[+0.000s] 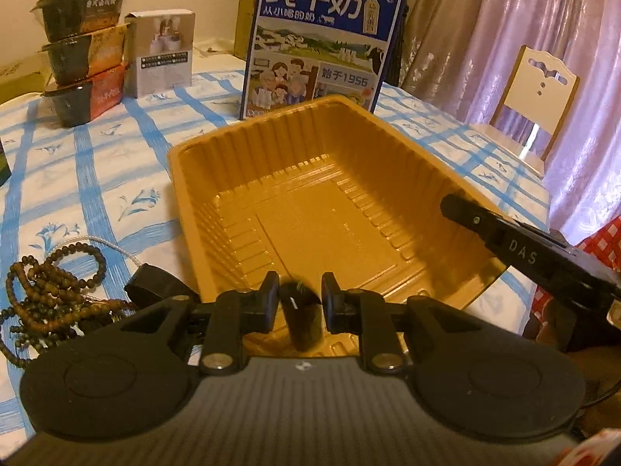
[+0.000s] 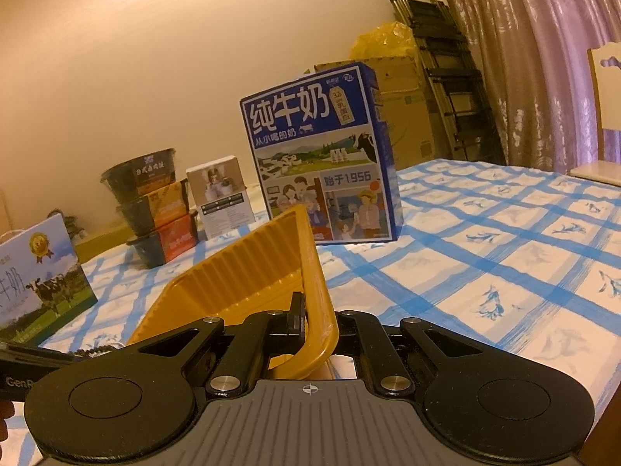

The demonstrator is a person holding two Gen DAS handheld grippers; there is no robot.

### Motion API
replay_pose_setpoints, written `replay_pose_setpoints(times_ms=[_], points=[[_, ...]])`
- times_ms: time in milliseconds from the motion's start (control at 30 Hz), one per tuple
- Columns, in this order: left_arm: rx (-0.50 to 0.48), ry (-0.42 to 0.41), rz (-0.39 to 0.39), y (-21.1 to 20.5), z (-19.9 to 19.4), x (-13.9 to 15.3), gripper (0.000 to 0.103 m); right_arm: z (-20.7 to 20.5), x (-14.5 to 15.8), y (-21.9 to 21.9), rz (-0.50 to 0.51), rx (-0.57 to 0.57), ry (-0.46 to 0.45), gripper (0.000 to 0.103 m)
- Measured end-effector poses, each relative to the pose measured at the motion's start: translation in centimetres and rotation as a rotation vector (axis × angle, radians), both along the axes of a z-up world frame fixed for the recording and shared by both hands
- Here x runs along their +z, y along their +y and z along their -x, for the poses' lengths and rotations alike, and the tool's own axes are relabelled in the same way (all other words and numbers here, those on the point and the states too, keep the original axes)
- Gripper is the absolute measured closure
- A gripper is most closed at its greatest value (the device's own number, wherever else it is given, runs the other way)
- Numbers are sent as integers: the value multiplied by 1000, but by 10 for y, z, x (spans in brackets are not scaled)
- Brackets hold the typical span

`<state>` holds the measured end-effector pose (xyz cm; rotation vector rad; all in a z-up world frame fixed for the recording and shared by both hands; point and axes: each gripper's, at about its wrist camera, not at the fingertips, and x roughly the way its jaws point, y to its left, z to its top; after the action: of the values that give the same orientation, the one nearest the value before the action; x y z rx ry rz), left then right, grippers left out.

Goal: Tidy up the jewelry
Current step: 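Carry the black watch with the left tool into the orange tray, then reach the left tool back to the jewelry pile and grasp another black watch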

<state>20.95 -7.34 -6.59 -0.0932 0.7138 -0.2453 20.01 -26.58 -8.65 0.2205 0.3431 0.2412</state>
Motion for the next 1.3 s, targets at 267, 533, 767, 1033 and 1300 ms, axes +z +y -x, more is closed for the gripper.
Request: replay_pose_setpoints(times_ms=[267, 533, 767, 1033, 1300], points=[[36, -47, 0, 23, 18, 21, 72, 4, 1, -5, 16, -24, 1, 97], [160, -13, -41, 73, 41, 21, 70, 5, 0, -12, 15, -44, 4, 97], [212, 35, -81, 98, 48, 7, 70, 5, 1, -16, 22, -59, 0, 97], [188, 44, -81, 91, 46, -1, 69, 5, -1, -23, 26, -94, -1, 96], [156, 46, -70, 77, 36, -5, 67, 7, -1, -25, 27, -113, -2, 96]])
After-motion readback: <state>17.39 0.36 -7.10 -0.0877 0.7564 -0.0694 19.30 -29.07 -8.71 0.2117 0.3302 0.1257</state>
